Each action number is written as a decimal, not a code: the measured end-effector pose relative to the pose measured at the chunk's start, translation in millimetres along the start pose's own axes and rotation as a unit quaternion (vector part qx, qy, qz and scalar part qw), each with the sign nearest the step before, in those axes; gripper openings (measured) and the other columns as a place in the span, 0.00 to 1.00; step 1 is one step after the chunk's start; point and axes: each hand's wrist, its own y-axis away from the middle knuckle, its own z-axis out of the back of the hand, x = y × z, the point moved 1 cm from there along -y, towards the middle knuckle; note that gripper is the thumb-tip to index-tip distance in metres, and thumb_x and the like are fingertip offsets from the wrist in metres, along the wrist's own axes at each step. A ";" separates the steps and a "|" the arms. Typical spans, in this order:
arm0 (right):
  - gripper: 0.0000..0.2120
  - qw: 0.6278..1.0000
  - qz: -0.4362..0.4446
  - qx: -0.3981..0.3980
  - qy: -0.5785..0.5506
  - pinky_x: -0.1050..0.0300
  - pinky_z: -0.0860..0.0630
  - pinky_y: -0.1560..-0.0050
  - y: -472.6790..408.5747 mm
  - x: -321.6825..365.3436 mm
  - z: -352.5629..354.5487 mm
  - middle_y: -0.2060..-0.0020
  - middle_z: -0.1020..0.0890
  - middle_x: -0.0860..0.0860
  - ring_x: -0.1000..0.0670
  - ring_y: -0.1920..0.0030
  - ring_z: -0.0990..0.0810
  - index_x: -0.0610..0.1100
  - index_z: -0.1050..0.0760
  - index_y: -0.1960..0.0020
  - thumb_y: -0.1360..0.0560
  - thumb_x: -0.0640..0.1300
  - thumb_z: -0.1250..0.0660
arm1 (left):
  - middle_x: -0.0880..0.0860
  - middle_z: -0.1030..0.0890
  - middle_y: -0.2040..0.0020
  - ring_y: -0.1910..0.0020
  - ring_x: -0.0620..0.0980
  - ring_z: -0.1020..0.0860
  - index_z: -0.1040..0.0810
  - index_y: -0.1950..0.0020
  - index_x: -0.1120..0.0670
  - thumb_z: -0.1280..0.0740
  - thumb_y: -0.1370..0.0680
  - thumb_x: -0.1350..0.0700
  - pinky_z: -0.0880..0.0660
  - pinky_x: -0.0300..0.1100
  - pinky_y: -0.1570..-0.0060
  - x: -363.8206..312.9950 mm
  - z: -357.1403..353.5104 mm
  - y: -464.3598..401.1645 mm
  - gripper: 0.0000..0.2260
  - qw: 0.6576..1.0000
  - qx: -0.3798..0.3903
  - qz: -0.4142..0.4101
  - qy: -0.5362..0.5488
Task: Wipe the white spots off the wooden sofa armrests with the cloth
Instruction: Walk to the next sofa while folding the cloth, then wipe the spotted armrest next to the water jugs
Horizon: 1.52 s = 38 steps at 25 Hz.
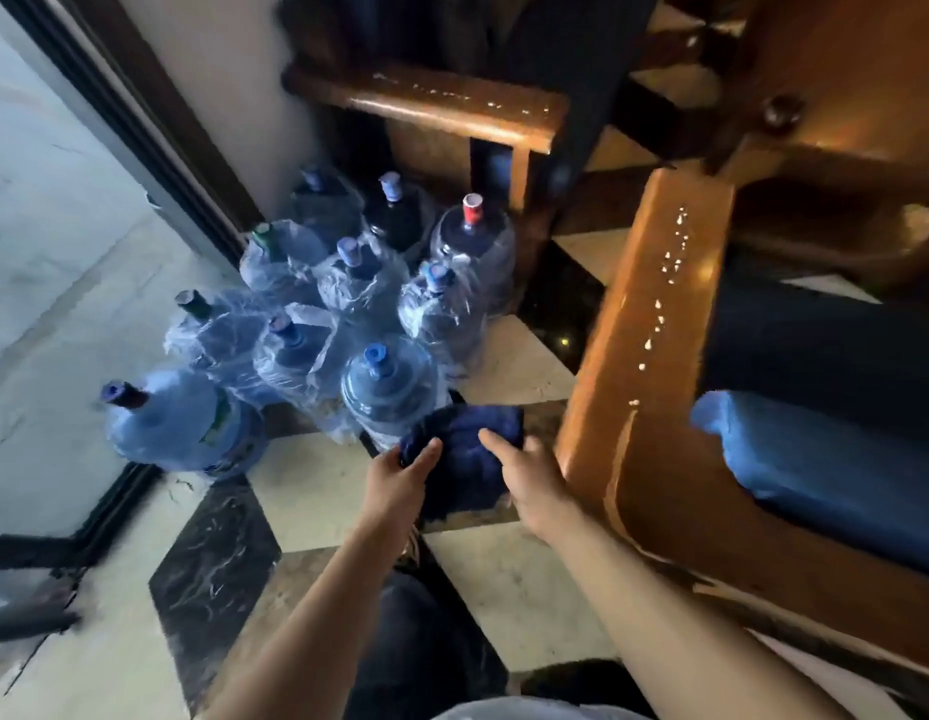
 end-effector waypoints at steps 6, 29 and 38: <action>0.10 0.984 0.021 -0.177 0.017 0.72 0.27 0.57 -75.4 62.0 -9.7 0.59 0.17 0.63 0.59 0.52 0.17 0.52 0.21 0.52 0.23 0.59 0.31 | 0.57 0.11 0.52 0.51 0.59 0.13 0.15 0.46 0.55 0.28 0.22 0.55 0.17 0.56 0.46 -70.5 -42.1 -135.2 0.07 0.981 0.156 0.073 -0.085; 0.18 0.864 0.024 -0.472 -0.176 0.65 0.26 0.45 -271.3 240.1 224.7 0.45 0.17 0.48 0.46 0.40 0.20 0.42 0.23 0.40 0.17 0.55 0.39 | 0.57 0.14 0.61 0.67 0.51 0.18 0.21 0.64 0.58 0.38 0.16 0.50 0.22 0.40 0.66 -226.5 -455.9 -334.9 0.20 0.763 0.411 0.122 -0.484; 0.20 0.823 0.003 -0.522 0.223 0.43 0.28 0.44 -504.1 304.7 316.7 0.43 0.25 0.40 0.38 0.42 0.27 0.44 0.21 0.36 0.18 0.57 0.38 | 0.57 0.19 0.43 0.53 0.56 0.23 0.22 0.43 0.54 0.40 0.18 0.46 0.32 0.45 0.58 -260.3 -643.9 -525.8 0.14 0.732 0.284 -0.174 -0.595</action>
